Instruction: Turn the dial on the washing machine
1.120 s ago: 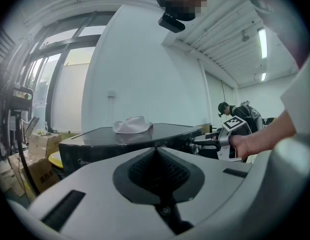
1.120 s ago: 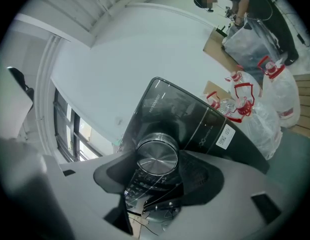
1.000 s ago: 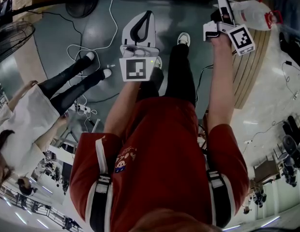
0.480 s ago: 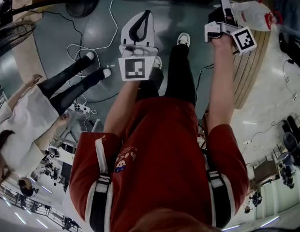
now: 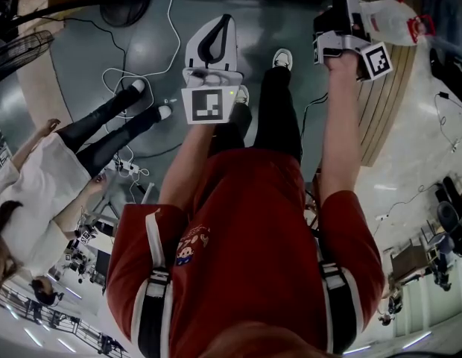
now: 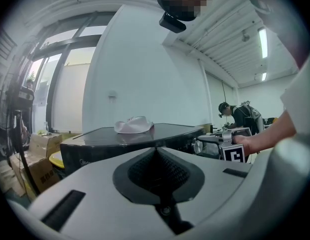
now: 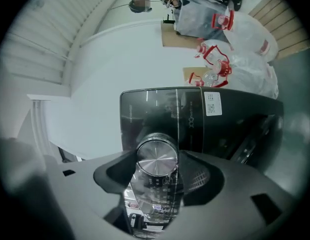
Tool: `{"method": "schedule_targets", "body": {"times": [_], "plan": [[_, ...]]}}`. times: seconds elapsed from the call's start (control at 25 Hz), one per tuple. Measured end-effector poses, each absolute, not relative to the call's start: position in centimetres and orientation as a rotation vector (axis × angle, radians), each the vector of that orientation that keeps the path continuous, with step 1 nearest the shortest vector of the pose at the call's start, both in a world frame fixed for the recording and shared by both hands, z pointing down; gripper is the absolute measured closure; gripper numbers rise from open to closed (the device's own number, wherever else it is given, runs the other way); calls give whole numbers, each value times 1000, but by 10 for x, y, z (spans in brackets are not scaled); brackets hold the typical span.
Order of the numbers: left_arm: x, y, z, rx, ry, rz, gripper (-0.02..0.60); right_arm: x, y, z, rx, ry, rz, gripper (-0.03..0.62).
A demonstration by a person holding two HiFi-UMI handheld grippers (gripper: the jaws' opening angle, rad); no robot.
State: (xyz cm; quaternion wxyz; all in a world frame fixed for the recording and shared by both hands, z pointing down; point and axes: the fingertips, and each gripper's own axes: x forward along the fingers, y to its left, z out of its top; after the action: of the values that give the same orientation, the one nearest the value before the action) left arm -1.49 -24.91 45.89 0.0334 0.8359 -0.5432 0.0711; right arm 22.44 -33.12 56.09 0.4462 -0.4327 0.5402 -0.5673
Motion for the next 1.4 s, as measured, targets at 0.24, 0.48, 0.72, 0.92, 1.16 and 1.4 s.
{"method": "schedule_targets", "body": {"times": [0.24,0.48,0.72,0.92,1.16,1.4], "plan": [[-17,-249,459,2572,-1668,223,566,223,-332,560,-1072,1353,-1408,326],[-25,-242,450,2573,-1677,209,566,214,-314,558,-1130,1393,-1432,310],[-46,-225,436,2555,-1693,184,566,183,-272,543,-1229,1516,-1435,316],[-69,-207,414,2546,-1730,143,566,154,-235,509,-1316,1671,-1396,324],[-98,-176,394,2538,-1739,189,565,135,-196,462,-1428,1864,-1256,329],[-136,-134,362,2526,-1729,166,565,107,-147,399,-1664,2124,-938,338]]}}
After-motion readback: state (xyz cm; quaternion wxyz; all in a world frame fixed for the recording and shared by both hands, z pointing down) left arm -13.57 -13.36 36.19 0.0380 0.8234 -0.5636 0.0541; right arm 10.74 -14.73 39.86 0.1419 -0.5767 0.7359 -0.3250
